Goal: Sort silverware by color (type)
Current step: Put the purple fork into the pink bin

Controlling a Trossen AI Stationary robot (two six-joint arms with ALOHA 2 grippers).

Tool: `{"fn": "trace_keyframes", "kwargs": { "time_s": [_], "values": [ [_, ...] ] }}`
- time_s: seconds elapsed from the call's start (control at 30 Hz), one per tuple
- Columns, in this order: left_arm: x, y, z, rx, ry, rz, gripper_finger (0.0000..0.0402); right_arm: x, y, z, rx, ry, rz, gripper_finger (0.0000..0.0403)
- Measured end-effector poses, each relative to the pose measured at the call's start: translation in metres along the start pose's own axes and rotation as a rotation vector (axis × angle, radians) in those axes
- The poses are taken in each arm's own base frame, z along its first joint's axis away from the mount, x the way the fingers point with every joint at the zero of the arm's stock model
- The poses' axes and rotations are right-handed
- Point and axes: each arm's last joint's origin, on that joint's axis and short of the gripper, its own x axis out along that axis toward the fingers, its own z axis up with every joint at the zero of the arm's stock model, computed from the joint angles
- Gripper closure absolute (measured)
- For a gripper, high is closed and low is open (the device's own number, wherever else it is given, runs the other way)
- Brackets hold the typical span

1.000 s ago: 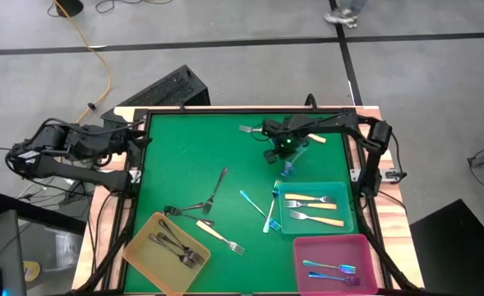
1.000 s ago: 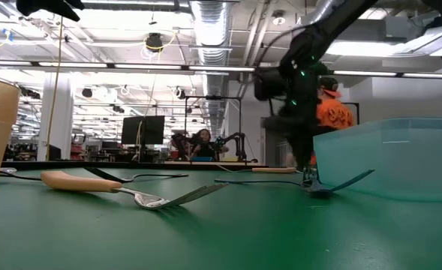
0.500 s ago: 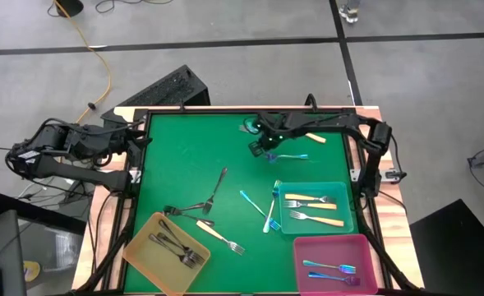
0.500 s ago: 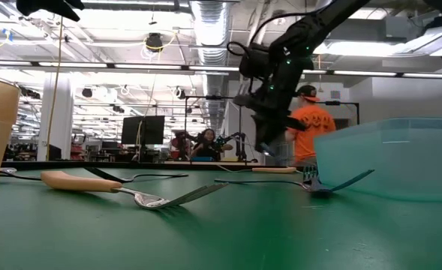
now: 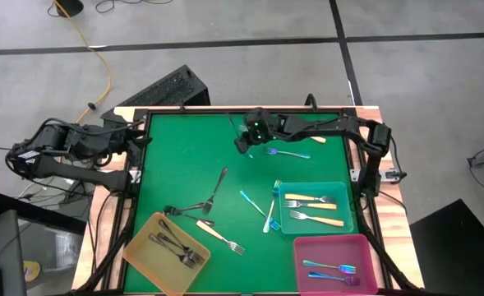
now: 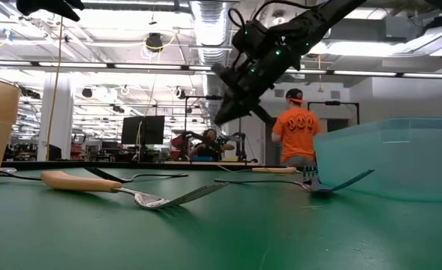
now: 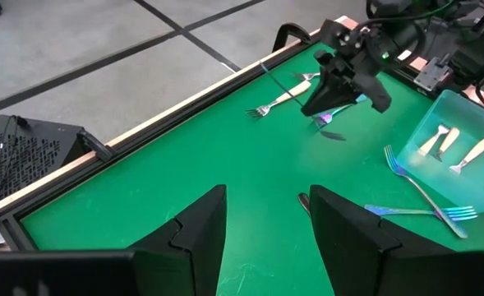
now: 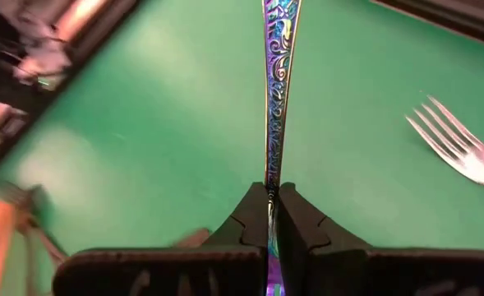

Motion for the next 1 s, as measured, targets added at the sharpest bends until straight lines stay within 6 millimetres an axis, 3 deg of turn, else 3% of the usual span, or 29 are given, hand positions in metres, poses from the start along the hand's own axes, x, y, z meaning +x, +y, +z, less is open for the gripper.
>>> {"fn": "trace_keyframes", "kwargs": {
  "time_s": [0.3, 0.63, 0.83, 1.0],
  "values": [
    [0.0, 0.0, 0.0, 0.0, 0.0, 0.0, 0.0243, -0.014, 0.045, 0.026, -0.136, -0.116, 0.222, 0.0376],
    [0.0, 0.0, 0.0, 0.0, 0.001, 0.0, 0.0243, -0.063, 0.11, 0.063, -0.333, -0.171, 0.317, 0.0376],
    [0.0, 0.0, 0.0, 0.0, 0.001, 0.0, 0.0243, -0.098, 0.144, 0.068, -0.396, -0.138, 0.351, 0.0376],
    [0.0, 0.0, 0.0, -0.001, 0.001, 0.0, 0.0243, -0.117, 0.168, 0.056, -0.45, -0.081, 0.34, 0.0376]
  ]
}}
